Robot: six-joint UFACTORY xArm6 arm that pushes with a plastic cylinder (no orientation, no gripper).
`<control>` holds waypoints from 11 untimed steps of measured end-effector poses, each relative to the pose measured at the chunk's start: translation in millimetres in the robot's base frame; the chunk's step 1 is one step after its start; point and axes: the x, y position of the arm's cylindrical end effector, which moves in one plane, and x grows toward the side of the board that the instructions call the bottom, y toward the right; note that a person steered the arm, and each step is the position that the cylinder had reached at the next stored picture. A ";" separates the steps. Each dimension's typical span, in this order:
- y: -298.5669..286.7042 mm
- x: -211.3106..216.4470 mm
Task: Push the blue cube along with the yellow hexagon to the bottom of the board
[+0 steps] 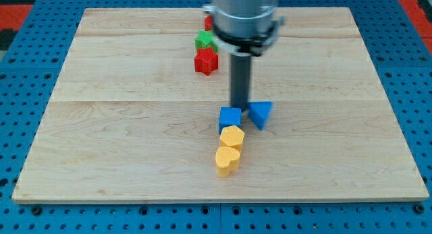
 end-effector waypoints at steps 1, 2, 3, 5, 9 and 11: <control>65.2 7.3; 70.3 34.8; 43.9 22.8; -107.6 -4.3; -93.4 52.0; -28.4 67.8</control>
